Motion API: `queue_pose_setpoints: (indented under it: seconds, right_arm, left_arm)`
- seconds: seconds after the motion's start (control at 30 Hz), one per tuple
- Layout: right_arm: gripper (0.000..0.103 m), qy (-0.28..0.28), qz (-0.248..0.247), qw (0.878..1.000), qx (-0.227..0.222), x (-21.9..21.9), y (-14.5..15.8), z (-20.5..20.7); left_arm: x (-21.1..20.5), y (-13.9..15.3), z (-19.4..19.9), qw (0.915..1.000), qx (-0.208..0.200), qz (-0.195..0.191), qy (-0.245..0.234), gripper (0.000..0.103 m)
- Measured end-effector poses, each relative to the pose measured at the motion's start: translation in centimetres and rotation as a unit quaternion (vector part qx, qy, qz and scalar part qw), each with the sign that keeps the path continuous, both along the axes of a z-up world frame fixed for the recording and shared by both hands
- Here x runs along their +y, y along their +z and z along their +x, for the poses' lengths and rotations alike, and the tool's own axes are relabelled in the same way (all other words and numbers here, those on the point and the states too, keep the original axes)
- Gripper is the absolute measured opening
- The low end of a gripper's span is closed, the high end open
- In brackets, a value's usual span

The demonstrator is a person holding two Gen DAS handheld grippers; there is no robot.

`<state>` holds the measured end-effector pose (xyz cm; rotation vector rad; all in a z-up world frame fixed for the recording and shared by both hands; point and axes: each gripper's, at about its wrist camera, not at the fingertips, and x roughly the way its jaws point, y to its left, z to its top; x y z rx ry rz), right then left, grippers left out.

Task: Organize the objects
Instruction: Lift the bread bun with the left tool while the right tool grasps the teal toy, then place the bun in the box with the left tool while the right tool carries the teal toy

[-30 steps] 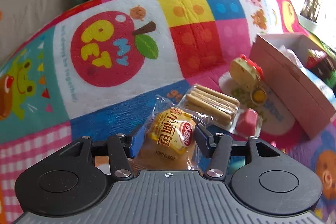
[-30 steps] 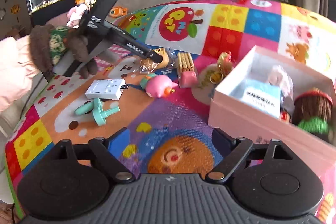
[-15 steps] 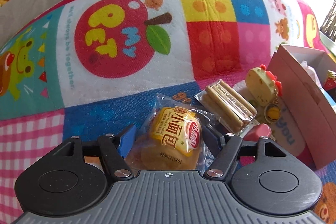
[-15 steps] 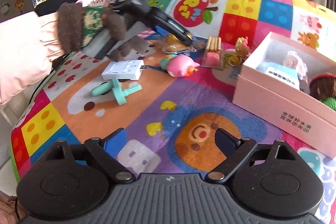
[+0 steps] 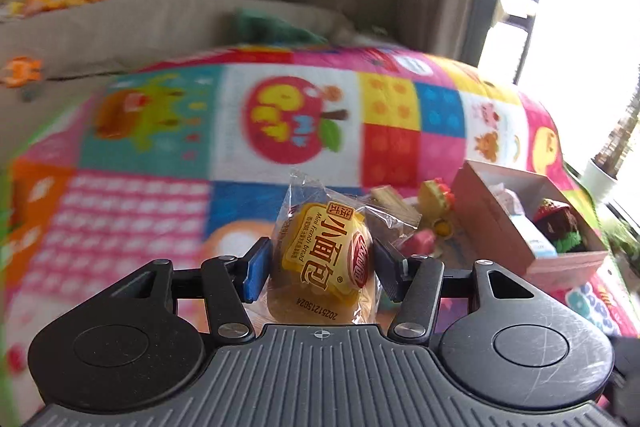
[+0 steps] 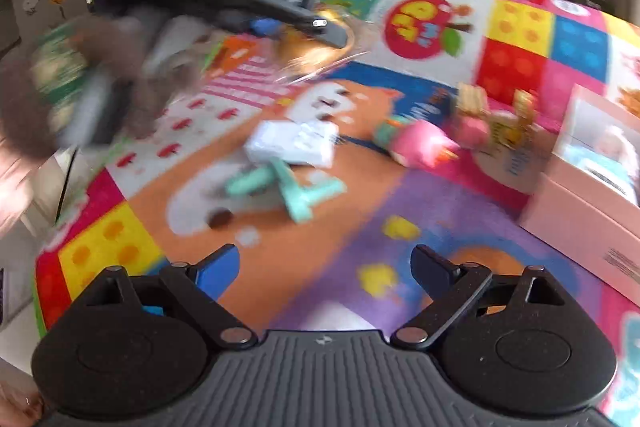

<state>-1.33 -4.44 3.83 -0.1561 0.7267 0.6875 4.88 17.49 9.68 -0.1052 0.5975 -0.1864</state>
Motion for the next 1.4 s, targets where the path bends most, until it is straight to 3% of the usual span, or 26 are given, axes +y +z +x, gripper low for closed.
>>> queue_pose_setpoints:
  seconds: [0.13, 0.23, 0.33, 0.43, 0.47, 0.57, 0.63, 0.8, 0.87, 1.0, 1.13, 1.27, 1.4]
  right_arm:
    - [0.093, 0.015, -0.004, 1.0, -0.019, 3.9, -0.2, 1.2]
    - [0.093, 0.025, -0.066, 0.994, -0.078, 5.9, -0.7, 1.2]
    - [0.092, 0.007, -0.149, 0.978, -0.143, 5.6, -1.4, 1.5]
    - [0.091, -0.072, -0.218, 0.952, -0.204, 4.6, -1.6, 2.5]
    - [0.091, -0.087, -0.205, 0.956, -0.193, 4.0, -1.1, 2.7]
    - [0.091, -0.072, -0.084, 0.988, -0.106, 2.6, 0.8, 2.9]
    - [0.091, -0.038, -0.043, 0.996, -0.072, 3.2, 0.9, 2.8]
    - [0.091, 0.011, -0.064, 0.994, -0.086, 6.5, -0.8, 3.3]
    - [0.089, 0.017, -0.063, 0.995, -0.069, 7.2, -1.4, 4.3]
    - [0.079, 0.016, -0.051, 0.998, -0.027, 7.4, -2.4, 5.9]
    - [0.07, 0.004, -0.032, 0.999, -0.02, 6.4, -2.6, 5.9]
    - [0.07, 0.008, -0.026, 0.999, -0.031, 4.5, -1.8, 4.3]
    - [0.07, 0.005, -0.024, 0.999, -0.034, 0.3, -0.3, 1.1]
  left_arm:
    - [2.7, -1.1, -4.9, 0.9985, 0.023, -0.022, 0.044, 0.06]
    - [4.1, -2.4, -8.2, 0.9965, 0.031, -0.038, 0.068, 0.06]
    - [5.3, -3.9, -10.4, 0.992, 0.056, -0.083, 0.077, 0.06]
    - [5.7, -4.4, -11.3, 0.9892, 0.054, -0.109, 0.081, 0.06]
    - [5.7, -4.4, -11.4, 0.9891, 0.048, -0.112, 0.083, 0.06]
    - [5.6, -4.3, -11.2, 0.989, 0.037, -0.117, 0.082, 0.06]
    - [5.4, -4.3, -11.1, 0.9896, 0.035, -0.117, 0.076, 0.06]
    - [5.4, -4.9, -11.8, 0.9887, 0.042, -0.122, 0.076, 0.06]
    - [5.7, -5.3, -12.0, 0.9867, 0.049, -0.13, 0.084, 0.06]
    - [5.5, -5.9, -12.2, 0.9857, 0.064, -0.128, 0.088, 0.06]
    - [4.0, -5.3, -12.3, 0.9894, 0.067, -0.105, 0.074, 0.06]
    - [1.1, -4.0, -12.7, 0.9959, 0.056, -0.057, 0.042, 0.06]
    - [-2.8, -3.7, -12.4, 0.9951, 0.08, -0.044, -0.037, 0.06]
